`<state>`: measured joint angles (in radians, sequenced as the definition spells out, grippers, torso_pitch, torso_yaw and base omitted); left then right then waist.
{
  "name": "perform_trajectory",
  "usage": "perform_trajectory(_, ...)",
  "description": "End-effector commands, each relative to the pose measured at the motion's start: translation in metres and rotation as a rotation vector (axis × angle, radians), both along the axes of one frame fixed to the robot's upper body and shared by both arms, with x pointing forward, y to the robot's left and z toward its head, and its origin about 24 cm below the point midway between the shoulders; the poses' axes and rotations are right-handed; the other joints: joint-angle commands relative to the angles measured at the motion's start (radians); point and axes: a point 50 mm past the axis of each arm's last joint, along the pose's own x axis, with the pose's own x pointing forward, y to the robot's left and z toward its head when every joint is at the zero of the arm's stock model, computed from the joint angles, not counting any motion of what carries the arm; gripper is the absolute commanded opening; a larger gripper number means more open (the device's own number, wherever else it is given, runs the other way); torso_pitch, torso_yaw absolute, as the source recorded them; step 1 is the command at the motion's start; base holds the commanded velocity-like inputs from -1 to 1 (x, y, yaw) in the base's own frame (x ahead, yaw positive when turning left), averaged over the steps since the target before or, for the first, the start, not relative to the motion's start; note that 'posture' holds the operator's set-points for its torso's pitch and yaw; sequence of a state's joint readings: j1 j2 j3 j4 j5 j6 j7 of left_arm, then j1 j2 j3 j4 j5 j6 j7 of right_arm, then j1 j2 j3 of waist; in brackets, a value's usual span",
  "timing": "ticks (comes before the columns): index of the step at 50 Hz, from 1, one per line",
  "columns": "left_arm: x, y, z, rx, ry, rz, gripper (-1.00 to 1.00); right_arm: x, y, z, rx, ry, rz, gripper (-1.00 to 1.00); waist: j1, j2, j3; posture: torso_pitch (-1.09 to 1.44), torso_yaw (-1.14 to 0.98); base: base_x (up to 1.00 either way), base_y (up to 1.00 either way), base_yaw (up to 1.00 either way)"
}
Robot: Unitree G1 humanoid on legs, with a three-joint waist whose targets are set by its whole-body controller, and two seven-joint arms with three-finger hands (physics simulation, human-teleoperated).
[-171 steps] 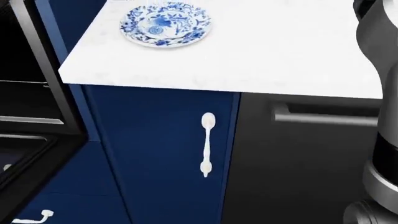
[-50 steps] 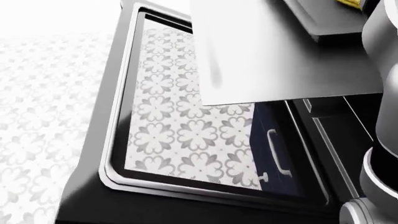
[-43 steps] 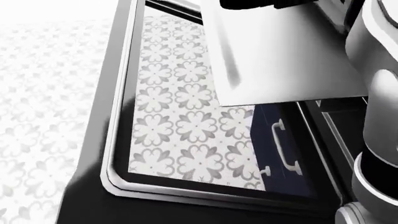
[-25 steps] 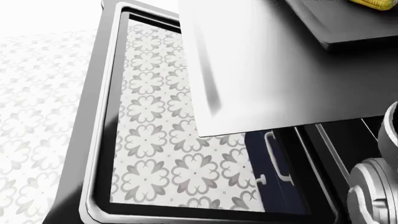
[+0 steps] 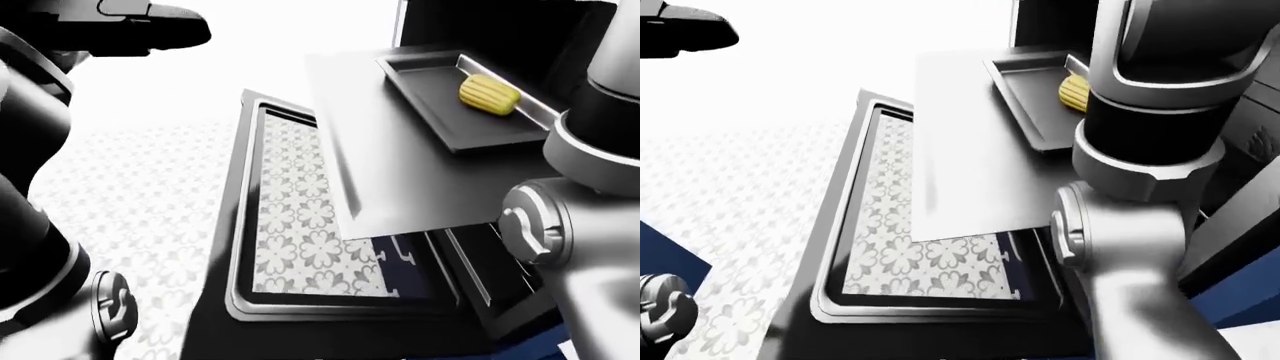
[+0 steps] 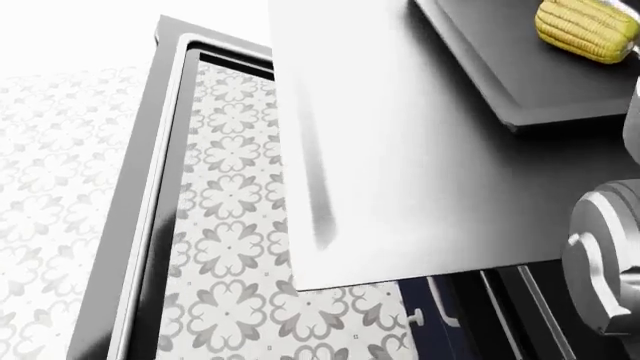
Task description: Pick the corn from the top rack in the oven and place it on the plate on the counter.
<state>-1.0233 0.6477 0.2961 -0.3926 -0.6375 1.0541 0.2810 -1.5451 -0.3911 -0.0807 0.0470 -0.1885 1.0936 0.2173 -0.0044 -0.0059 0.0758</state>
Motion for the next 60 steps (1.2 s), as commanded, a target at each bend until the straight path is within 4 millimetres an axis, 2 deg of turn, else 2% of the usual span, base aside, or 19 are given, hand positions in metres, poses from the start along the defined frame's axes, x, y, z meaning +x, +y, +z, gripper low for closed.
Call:
perform_trajectory(1, -0.011, 0.006, 0.015, -0.015, -0.094, 0.032, 1.0, -0.012, 0.003, 0.015, -0.012, -0.084, 0.008, 1.0, 0.006, 0.0, -0.024, 0.0, 0.0, 0.07, 0.0, 0.0)
perform_trajectory(3, -0.012, 0.006, 0.016, -0.015, -0.095, 0.03, 1.0, -0.012, 0.002, 0.016, -0.013, -0.082, -0.008, 1.0, -0.001, 0.009, 0.0, 0.0, 0.0, 0.0, 0.0, 0.0)
perform_trajectory(4, -0.013, 0.006, 0.017, -0.014, -0.095, 0.031, 1.0, -0.011, 0.003, 0.014, -0.004, -0.071, -0.01, 1.0, -0.005, 0.023, 0.001, 0.0, 0.0, 0.0, 0.0, 0.0)
perform_trajectory(6, -0.014, 0.005, 0.018, -0.014, -0.095, 0.03, 1.0, -0.011, 0.001, 0.014, 0.007, -0.056, -0.025, 1.0, -0.01, 0.084, -0.013, 0.0, 0.0, 0.0, 0.0, 0.0)
perform_trajectory(7, -0.014, 0.006, 0.018, -0.012, -0.097, 0.032, 1.0, -0.011, 0.002, 0.015, -0.004, -0.05, -0.029, 1.0, -0.013, 0.04, -0.003, 0.0, 0.0, 0.0, 0.0, 0.0)
perform_trajectory(10, -0.015, 0.007, 0.018, -0.012, -0.095, 0.036, 1.0, -0.015, 0.004, 0.021, -0.047, -0.057, -0.052, 1.0, -0.008, 0.048, -0.013, 0.0, 0.0, 0.0, 0.0, 0.0)
perform_trajectory(13, -0.017, 0.008, 0.02, -0.014, -0.099, 0.038, 1.0, -0.015, 0.007, 0.028, -0.146, -0.052, -0.092, 1.0, -0.006, 0.035, -0.014, 0.0, 0.0, 0.0, 0.0, 0.0)
perform_trajectory(27, -0.017, 0.01, 0.02, -0.014, -0.1, 0.044, 1.0, -0.009, 0.011, 0.062, -0.391, -0.063, -0.186, 1.0, -0.023, 0.049, -0.002, 0.0, 0.0, 0.0, 0.0, 0.0)
perform_trajectory(30, -0.017, 0.01, 0.021, -0.013, -0.1, 0.045, 1.0, -0.002, 0.02, 0.065, -0.537, -0.087, -0.118, 1.0, -0.027, 0.053, 0.0, 0.0, 0.0, 0.0, 0.0, 0.0)
perform_trajectory(34, -0.015, 0.009, 0.019, -0.013, -0.1, 0.041, 1.0, 0.023, 0.025, 0.052, -0.684, -0.067, -0.093, 1.0, -0.036, 0.059, 0.003, 0.0, 0.0, 0.0, 0.0, 0.0)
perform_trajectory(35, -0.016, 0.009, 0.019, -0.01, -0.099, 0.043, 1.0, 0.028, 0.028, 0.047, -0.795, -0.087, -0.101, 1.0, -0.038, 0.06, 0.001, 0.0, 0.0, 0.0, 0.0, 0.0)
perform_trajectory(39, -0.017, 0.009, 0.02, -0.012, -0.1, 0.044, 1.0, 0.037, 0.035, 0.043, -0.935, -0.16, -0.081, 1.0, -0.048, 0.066, -0.002, 0.0, 0.0, 0.0, 0.0, 0.0)
perform_trajectory(43, -0.018, 0.009, 0.02, -0.01, -0.101, 0.044, 1.0, 0.042, 0.044, 0.037, -1.183, -0.263, -0.069, 1.0, -0.054, 0.075, -0.002, 0.0, 0.0, 0.0, 0.0, 0.0)
perform_trajectory(44, -0.018, 0.009, 0.02, -0.011, -0.102, 0.042, 1.0, 0.044, 0.038, 0.043, -1.159, -0.272, -0.157, 1.0, -0.055, 0.076, -0.002, 0.0, 0.0, 0.0, 0.0, 0.0)
perform_trajectory(45, -0.017, 0.009, 0.02, -0.013, -0.102, 0.042, 1.0, 0.044, 0.04, 0.042, -1.192, -0.288, -0.121, 1.0, -0.056, 0.077, -0.004, 0.0, 0.0, 0.0, 0.0, 0.0)
perform_trajectory(48, -0.015, 0.008, 0.018, -0.011, -0.098, 0.04, 1.0, 0.048, 0.036, 0.04, -1.317, -0.313, -0.215, 1.0, -0.057, 0.079, -0.004, 0.0, 0.0, 0.0, 0.0, 0.0)
perform_trajectory(56, -0.014, 0.008, 0.018, -0.007, -0.097, 0.038, 1.0, 0.055, 0.046, 0.027, -1.488, -0.377, -0.234, 1.0, -0.054, 0.073, -0.006, 0.0, 0.0, 0.0, 0.0, 0.0)
perform_trajectory(57, -0.017, 0.009, 0.021, -0.009, -0.106, 0.037, 1.0, 0.067, 0.046, 0.005, -1.609, -0.36, -0.228, 1.0, -0.053, 0.072, -0.007, 0.0, 0.0, 0.0, 0.0, 0.0)
perform_trajectory(60, -0.017, 0.008, 0.021, -0.006, -0.105, 0.037, 1.0, 0.074, 0.047, -0.01, -1.654, -0.329, -0.193, 1.0, -0.049, 0.069, -0.01, 0.0, 0.0, 0.0, 0.0, 0.0)
